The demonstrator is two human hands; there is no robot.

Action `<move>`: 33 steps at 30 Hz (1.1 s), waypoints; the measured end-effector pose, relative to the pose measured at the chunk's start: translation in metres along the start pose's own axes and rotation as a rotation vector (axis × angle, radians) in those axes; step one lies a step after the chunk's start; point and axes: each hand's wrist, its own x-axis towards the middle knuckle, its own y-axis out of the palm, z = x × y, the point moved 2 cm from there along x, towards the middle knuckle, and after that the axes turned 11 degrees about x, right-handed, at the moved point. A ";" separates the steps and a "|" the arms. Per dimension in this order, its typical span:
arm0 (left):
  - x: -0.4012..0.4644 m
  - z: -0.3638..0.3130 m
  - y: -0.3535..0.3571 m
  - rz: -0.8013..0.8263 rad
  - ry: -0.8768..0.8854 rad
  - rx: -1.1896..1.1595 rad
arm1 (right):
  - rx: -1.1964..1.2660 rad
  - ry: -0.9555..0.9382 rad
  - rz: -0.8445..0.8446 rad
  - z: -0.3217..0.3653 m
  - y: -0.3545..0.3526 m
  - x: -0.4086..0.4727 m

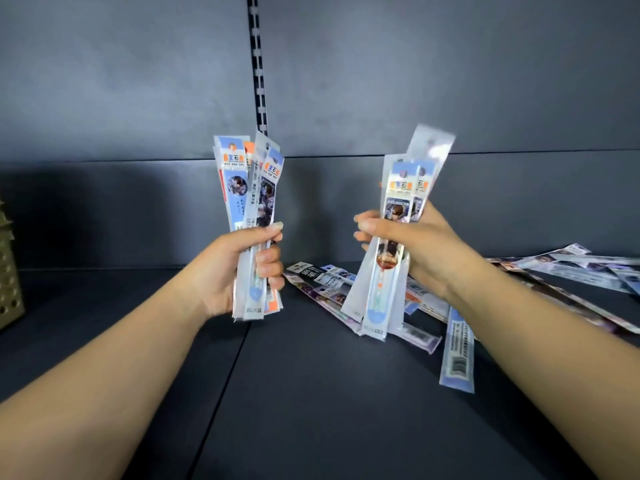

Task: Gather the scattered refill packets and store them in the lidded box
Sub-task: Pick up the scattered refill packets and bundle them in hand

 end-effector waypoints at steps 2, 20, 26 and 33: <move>-0.001 -0.001 0.001 -0.005 0.004 -0.002 | -0.034 -0.005 0.031 -0.002 0.003 -0.003; -0.008 0.008 0.034 0.007 -0.104 0.076 | 0.364 0.159 0.214 0.004 0.025 -0.008; -0.011 0.012 0.053 0.275 -0.137 0.054 | 0.165 0.182 0.371 0.004 0.038 -0.023; -0.013 0.014 0.060 0.389 -0.055 0.155 | -0.088 0.043 0.386 -0.003 0.047 -0.022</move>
